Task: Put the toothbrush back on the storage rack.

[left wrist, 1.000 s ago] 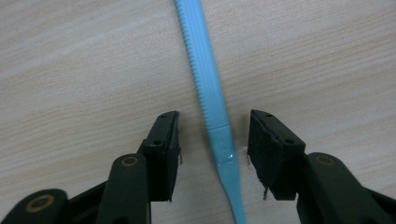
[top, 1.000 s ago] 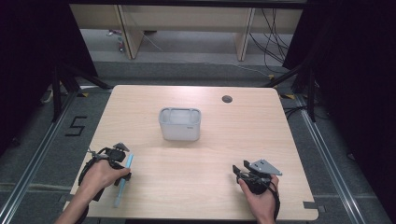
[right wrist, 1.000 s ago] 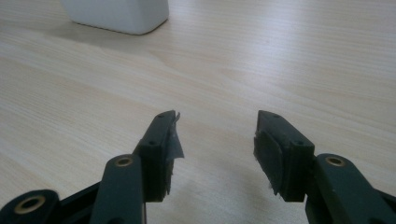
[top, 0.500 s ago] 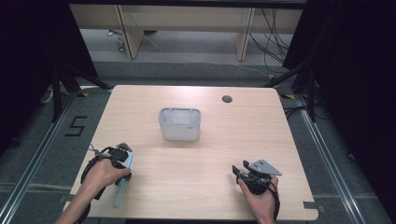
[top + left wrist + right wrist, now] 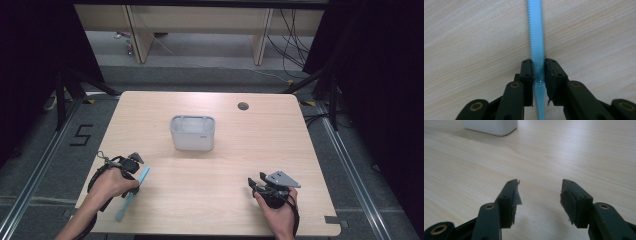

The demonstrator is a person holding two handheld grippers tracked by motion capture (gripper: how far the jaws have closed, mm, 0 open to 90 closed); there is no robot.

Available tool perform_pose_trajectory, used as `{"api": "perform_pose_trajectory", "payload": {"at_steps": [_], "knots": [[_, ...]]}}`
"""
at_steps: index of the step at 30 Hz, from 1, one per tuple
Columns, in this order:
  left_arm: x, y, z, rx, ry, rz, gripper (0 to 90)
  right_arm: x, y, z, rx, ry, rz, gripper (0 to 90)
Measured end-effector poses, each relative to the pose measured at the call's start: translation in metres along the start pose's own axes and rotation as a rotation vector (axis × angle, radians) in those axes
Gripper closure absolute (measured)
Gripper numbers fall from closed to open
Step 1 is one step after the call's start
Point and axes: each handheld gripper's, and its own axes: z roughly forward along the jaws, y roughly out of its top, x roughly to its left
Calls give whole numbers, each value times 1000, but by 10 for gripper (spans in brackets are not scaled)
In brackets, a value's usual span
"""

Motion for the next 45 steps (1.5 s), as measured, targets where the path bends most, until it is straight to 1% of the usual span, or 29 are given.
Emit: {"api": "perform_pose_trajectory", "payload": {"at_steps": [1,2,3,7,8,9,18,21,22,23,24,25,26,28,29,30,31,32,33,35,36,37,38,39,41,42,43,44,45], "knots": [[-1,0,1,-11,1,10,765,0,0,0,0,0,-1,485],[-1,1,1,-1,4,31,771,0,0,0,1,1,-1,485],[-2,1,0,9,7,34,774,0,0,0,1,2,0,484],[-2,-1,2,-28,7,59,779,0,0,0,3,4,-2,483],[-1,-1,1,-15,7,70,780,1,0,1,5,21,14,483],[-1,-1,1,-18,6,75,780,1,0,1,3,28,11,483],[-1,-2,2,-35,2,104,781,1,0,1,7,18,5,483],[0,-3,3,-33,3,106,781,1,0,1,6,19,10,482],[0,-3,1,-13,5,106,781,1,0,1,7,18,9,481],[2,-2,1,-19,13,124,781,1,0,1,7,18,9,481],[1,-3,0,-9,11,109,781,1,0,1,7,17,9,480],[2,-3,0,-27,7,105,781,1,0,1,7,17,10,480],[3,-3,-2,-30,19,125,781,1,0,1,7,17,10,480],[2,-5,-3,-49,8,101,782,1,0,1,7,16,10,479],[3,-4,-5,-45,17,117,781,1,0,0,4,0,-4,479],[2,-5,-6,-56,10,102,782,1,0,0,13,-5,-7,479],[2,-6,-7,-70,12,104,782,1,1,-1,24,-12,-4,479],[2,-6,-10,-64,9,106,781,3,0,-1,29,-2,20,479],[2,-6,-11,-74,8,104,781,3,1,-1,33,-3,22,480],[2,-7,-14,-94,11,103,781,0,0,1,8,-7,-18,479],[1,-7,-17,-96,5,101,782,1,0,0,12,-4,-9,479],[1,-8,-18,-111,2,98,781,0,0,1,7,-5,-18,480],[1,-8,-20,-112,2,103,781,3,0,0,21,-2,18,479],[0,-8,-21,-126,2,102,781,4,0,0,27,2,33,480],[0,-8,-25,-141,3,124,781,3,0,-1,23,3,19,482],[0,-8,-27,-144,0,127,781,1,0,0,3,8,-5,485],[0,-8,-26,-164,-3,128,781,1,0,0,3,8,-5,485],[-2,-9,-26,-172,-16,102,782,0,0,0,4,7,-11,486],[-1,-8,-27,-176,-14,121,782,0,0,-1,3,0,-12,487]]}}
